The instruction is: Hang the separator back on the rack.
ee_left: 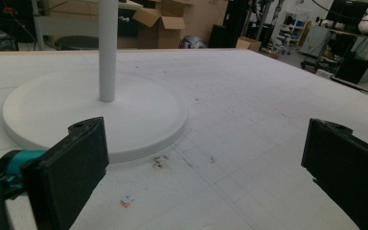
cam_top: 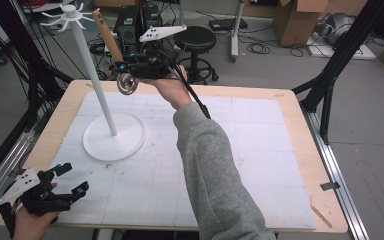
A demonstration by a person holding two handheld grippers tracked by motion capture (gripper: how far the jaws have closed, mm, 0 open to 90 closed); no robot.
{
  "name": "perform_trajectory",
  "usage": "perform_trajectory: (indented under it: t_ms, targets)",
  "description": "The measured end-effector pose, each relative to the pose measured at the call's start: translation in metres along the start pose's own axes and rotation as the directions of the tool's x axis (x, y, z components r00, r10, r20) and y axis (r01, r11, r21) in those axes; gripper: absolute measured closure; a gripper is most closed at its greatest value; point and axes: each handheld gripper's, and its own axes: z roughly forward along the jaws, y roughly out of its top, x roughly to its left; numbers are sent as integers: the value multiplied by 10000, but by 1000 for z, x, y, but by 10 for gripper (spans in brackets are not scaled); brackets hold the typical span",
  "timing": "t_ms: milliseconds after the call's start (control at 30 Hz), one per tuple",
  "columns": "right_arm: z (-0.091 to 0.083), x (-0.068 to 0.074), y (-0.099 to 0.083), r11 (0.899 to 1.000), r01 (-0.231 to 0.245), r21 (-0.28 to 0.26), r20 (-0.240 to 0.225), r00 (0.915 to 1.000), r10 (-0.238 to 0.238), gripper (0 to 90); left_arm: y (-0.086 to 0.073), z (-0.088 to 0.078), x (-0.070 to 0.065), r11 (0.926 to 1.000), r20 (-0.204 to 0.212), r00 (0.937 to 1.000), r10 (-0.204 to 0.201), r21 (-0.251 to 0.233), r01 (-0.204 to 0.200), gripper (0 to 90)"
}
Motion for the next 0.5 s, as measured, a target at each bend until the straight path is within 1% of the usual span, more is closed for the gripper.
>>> perform_trajectory:
  t_ms: [500]
  targets:
    - [6,1,1,10000,19,68,-52,10000,-19,700,0,0,0,10000,8,10000,-2,14,2,26]
